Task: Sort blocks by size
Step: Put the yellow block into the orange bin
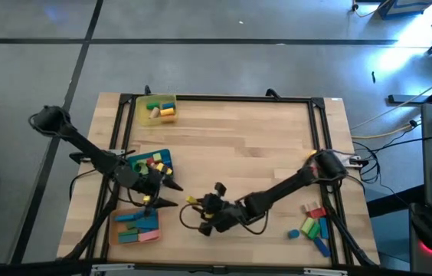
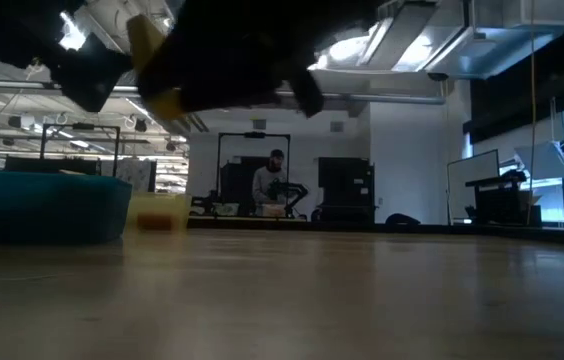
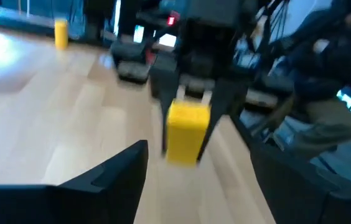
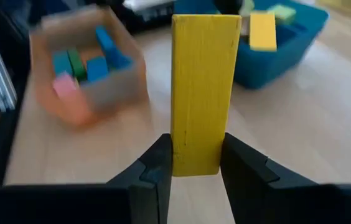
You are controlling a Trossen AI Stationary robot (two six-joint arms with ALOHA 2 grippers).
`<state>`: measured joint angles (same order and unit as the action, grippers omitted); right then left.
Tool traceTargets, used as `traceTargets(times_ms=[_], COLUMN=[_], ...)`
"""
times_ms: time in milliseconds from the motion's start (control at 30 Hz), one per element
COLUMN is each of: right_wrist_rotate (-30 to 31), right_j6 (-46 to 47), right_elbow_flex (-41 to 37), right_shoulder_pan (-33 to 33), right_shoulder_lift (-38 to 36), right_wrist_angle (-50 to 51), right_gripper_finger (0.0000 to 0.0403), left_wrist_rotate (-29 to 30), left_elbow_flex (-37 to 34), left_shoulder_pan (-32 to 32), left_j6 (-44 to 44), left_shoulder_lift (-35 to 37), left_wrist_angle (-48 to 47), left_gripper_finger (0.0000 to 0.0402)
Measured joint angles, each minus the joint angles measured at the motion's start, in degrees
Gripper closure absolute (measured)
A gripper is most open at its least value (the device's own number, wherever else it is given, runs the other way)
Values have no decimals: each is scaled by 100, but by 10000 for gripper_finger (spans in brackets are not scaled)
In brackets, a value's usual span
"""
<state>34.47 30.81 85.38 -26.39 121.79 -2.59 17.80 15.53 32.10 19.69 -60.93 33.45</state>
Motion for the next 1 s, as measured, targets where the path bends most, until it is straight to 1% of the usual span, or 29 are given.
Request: traceTargets(times_ms=[133, 233, 367, 533, 600, 700, 933, 967, 1000], right_wrist_rotate=[1, 8, 64, 97, 101, 108, 93, 93, 97], right_j6=[-190, -407, -560, -676, -724, -856, -1002, -1010, -1013], right_elbow_flex=[2, 0, 0, 0, 0, -2, 0, 0, -1], right_shoulder_pan=[148, 190, 190, 207, 210, 209, 205, 205, 208], right_shoulder_lift=[113, 197, 202, 202, 202, 202, 202, 202, 202], right_wrist_angle=[-571, -915, -1127, -1214, -1271, -1389, -1502, -1519, -1547], right_gripper_finger=[289, 289, 289, 289, 290, 290, 288, 284, 278], left_wrist_rotate=[12, 64, 111, 120, 119, 105, 111, 109, 103], left_elbow_flex=[0, 0, 84, 261, 302, 302, 299, 299, 299], left_shoulder_pan=[-81, -125, -153, -192, -190, -188, -188, -186, -186], left_j6=[-217, -245, -406, -574, -695, -685, -728, -759, -774], left_shoulder_lift=[-346, -615, -897, -1108, -1149, -1163, -1163, -1163, -1163], left_wrist_angle=[676, 989, 1304, 1297, 1319, 1221, 1049, 1051, 1053], left_gripper_finger=[139, 140, 141, 142, 149, 181, 298, 309, 310])
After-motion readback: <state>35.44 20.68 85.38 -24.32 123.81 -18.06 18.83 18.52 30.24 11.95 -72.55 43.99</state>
